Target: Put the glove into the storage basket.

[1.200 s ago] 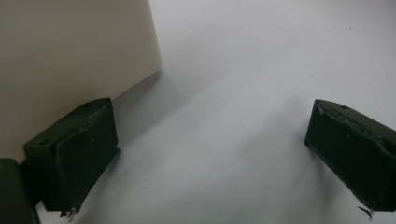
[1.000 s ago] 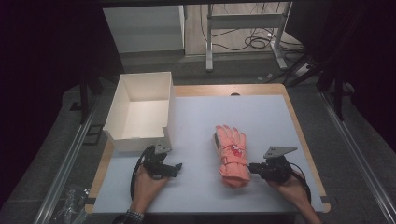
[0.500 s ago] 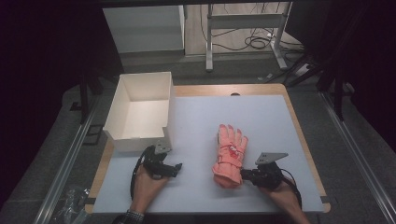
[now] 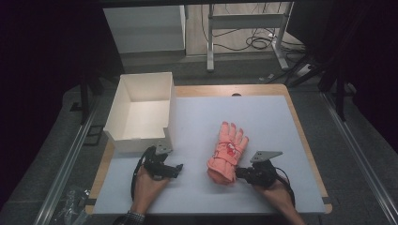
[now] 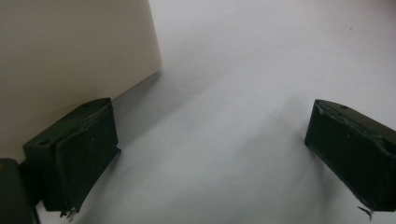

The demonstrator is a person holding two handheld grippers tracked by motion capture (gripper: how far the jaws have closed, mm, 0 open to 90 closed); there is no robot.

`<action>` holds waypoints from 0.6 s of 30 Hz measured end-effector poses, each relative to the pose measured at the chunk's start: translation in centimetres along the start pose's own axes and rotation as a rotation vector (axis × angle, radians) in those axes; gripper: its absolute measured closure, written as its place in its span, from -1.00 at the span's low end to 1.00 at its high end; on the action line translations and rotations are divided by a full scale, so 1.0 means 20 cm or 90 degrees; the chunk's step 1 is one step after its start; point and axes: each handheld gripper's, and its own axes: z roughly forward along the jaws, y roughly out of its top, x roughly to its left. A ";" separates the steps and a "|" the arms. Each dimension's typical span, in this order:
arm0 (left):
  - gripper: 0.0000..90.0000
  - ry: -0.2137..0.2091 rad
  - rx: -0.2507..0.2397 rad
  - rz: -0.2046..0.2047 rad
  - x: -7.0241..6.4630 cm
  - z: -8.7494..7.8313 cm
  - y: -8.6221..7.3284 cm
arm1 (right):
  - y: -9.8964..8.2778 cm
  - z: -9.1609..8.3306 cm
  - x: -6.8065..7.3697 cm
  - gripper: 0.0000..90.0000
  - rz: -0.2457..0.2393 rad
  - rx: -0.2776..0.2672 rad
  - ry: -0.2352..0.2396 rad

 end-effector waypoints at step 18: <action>-0.95 0.002 0.000 0.000 0.00 0.00 0.00 | 0.12 0.16 0.00 0.76 -0.008 0.002 -0.017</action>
